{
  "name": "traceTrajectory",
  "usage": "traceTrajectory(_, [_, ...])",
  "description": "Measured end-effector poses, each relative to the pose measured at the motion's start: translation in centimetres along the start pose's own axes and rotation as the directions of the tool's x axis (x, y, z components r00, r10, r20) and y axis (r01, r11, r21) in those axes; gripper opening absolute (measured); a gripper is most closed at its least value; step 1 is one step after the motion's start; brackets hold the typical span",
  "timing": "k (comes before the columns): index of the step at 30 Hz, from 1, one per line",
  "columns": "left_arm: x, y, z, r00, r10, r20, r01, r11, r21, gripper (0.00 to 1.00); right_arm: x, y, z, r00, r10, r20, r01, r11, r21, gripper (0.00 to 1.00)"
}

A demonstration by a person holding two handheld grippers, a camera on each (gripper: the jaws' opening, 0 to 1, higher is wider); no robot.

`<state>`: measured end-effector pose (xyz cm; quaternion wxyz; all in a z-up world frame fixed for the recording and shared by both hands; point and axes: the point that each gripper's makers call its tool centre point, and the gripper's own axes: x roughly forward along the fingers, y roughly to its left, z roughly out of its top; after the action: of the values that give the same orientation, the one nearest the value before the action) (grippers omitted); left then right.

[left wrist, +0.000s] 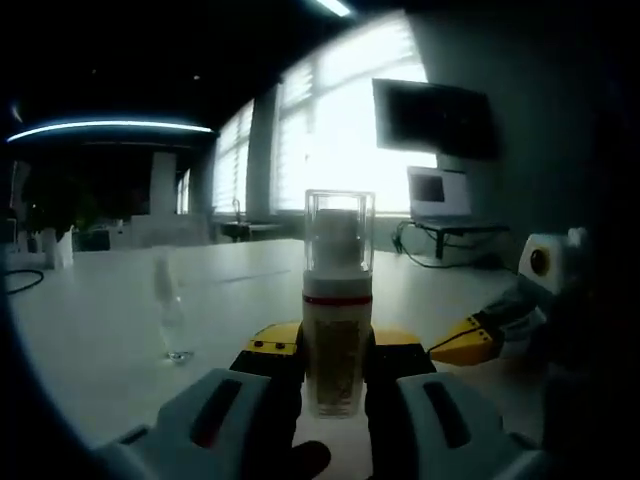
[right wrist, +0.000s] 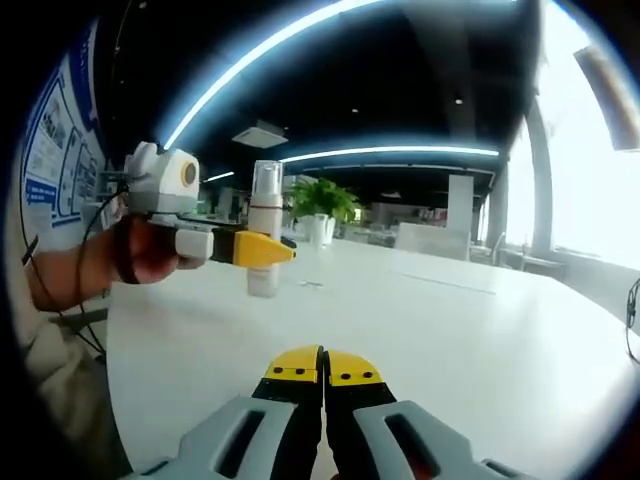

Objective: Clamp pump bottle remove cover press pump head put on cover

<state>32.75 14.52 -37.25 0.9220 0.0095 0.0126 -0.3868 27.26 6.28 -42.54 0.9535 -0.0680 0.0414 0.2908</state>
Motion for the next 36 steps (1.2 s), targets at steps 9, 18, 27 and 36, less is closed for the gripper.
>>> traceTrajectory(9, [2.7,0.6,0.1,0.999,0.038,-0.013,-0.037,0.999,0.030,0.14,0.0,0.0,0.1,1.000,0.000,0.007,0.000,1.000,-0.002,0.00])
traceTrajectory(18, [5.0,1.3,0.0,0.998,0.063,-0.023,-0.062,0.997,0.045,0.14,0.0,-0.2,0.2,1.000,-0.021,0.006,0.021,1.000,-0.003,0.00])
traceTrajectory(27, [8.0,3.8,0.0,0.997,0.082,-0.015,-0.081,0.996,0.040,0.14,-0.1,-0.2,0.1,1.000,-0.026,0.001,0.026,1.000,-0.005,0.00])
traceTrajectory(36, [9.8,3.9,0.2,0.998,0.070,0.008,-0.069,0.997,-0.026,0.14,0.1,-0.2,0.0,1.000,-0.029,-0.009,0.029,1.000,-0.011,0.00])
